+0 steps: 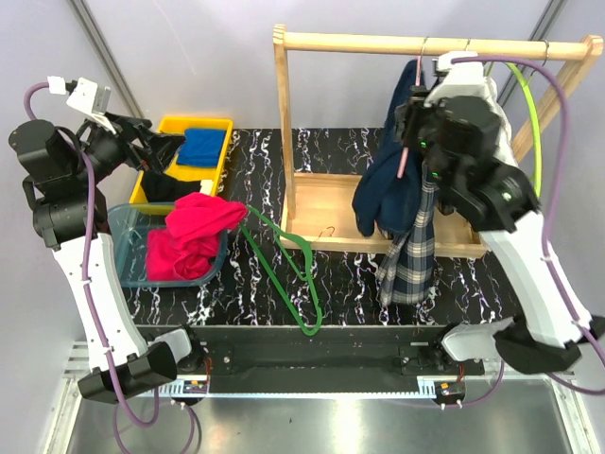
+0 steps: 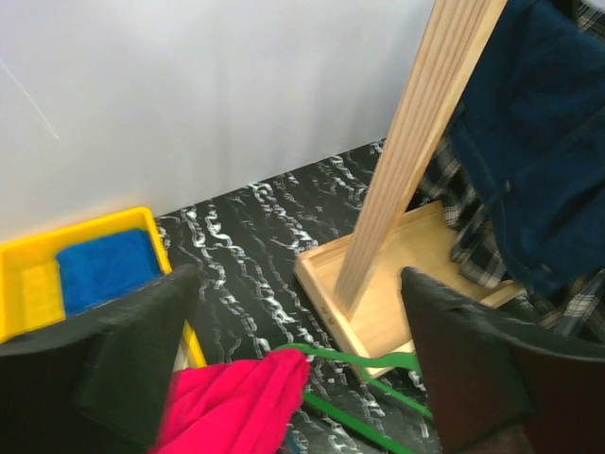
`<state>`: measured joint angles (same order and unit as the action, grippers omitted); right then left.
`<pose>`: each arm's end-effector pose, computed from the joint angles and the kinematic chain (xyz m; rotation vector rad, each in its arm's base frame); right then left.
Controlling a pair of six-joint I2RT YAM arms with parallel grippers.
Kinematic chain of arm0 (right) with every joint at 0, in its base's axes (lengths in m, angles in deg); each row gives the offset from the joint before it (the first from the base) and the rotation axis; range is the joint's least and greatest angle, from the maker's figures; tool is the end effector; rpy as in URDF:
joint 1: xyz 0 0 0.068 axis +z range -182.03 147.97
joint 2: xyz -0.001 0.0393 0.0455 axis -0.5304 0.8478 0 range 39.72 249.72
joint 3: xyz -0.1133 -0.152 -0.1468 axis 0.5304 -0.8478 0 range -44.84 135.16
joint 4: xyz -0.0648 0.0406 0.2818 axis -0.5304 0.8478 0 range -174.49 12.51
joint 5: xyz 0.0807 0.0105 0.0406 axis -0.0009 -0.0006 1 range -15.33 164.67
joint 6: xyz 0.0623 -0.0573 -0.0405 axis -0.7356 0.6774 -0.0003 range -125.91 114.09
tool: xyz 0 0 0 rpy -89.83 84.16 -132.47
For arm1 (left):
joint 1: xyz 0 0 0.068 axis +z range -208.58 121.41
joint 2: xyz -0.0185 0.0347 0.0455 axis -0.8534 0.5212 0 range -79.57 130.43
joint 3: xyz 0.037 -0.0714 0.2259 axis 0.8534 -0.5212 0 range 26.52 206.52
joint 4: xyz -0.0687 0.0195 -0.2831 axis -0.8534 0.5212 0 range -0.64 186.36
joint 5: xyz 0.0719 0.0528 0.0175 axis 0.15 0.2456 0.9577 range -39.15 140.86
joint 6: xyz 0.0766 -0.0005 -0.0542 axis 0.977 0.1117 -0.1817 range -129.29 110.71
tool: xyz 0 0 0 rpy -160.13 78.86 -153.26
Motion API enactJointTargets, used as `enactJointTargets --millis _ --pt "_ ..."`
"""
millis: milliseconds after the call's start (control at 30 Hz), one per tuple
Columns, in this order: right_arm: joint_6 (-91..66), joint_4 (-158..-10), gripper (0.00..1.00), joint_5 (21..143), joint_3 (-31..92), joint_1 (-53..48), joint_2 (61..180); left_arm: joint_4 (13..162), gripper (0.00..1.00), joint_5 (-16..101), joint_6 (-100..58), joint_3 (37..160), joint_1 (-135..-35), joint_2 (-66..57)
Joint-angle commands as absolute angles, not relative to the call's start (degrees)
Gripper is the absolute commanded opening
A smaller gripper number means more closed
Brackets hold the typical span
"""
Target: Remove the skirt from the hanger
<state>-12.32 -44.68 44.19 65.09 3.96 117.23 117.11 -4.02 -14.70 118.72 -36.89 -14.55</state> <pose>0.2826 0.1521 0.5182 -0.0389 1.6826 0.1044 0.2717 0.0336 0.5005 0.3782 1.5564 -0.5324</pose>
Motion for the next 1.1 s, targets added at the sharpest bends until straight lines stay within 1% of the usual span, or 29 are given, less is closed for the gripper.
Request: enactJointTargets --millis 0,67,200,300,467,567,600,667,767,833,867,900,1000,1067 --pt "-1.12 -47.85 0.0 57.84 63.88 4.27 109.86 115.46 0.99 -5.04 -15.35 119.33 -36.96 -14.26" --pt "0.94 -47.14 0.0 58.41 64.49 4.18 109.33 115.46 0.99 -4.96 -15.44 119.25 -36.96 -14.0" --pt "6.65 -48.01 0.0 53.41 67.83 4.27 110.38 115.29 0.99 -5.3 -15.88 119.24 -37.05 -13.56" --pt "8.15 -49.07 0.0 53.75 70.12 4.18 111.96 114.68 0.99 -5.4 -16.5 119.51 -37.05 -13.12" --pt "9.3 -52.06 0.0 53.14 68.01 4.18 111.87 114.32 0.99 -5.48 -17.38 119.68 -36.96 -13.03" --pt "14.47 -55.66 0.0 48.84 69.76 2.35 115.46 113.62 0.99 -5.83 -17.99 119.07 -36.96 -13.03" --pt "14.48 -55.75 0.0 48.74 70.73 0.16 116.52 113.18 0.99 -6.18 -18.51 119.16 -37.05 -12.77" --pt "12.65 -55.75 0.0 48.91 72.05 -0.39 118.11 113.0 0.99 -6.45 -18.96 119.59 -37.14 -12.59" --pt "9.66 -55.58 0.0 47.87 68.29 -0.39 116.98 112.57 0.99 -6.27 -18.96 119.42 -37.14 -13.38" --pt "7.64 -55.75 0.25 46.9 64.24 -0.48 115.75 112.3 0.99 -6.45 -18.52 118.55 -37.14 -14.26" --pt "6.67 -55.75 0.42 46.98 63.28 -0.48 115.48 112.3 0.99 -6.54 -18.08 118.37 -37.05 -14.87" --pt "5.71 -55.49 0.53 47.59 62.4 -0.48 115.31 112.21 0.99 -6.54 -17.91 118.02 -37.14 -15.05" --pt "0.96 -53.74 0.71 48.22 64.92 -0.48 116.18 112.3 0.99 -6.71 -17.82 117.22 -37.14 -15.14" --pt "-1.33 -52.41 0.73 47.6 66.42 -0.48 117.41 112.3 0.99 -7.06 -17.99 117.31 -37.14 -15.06"
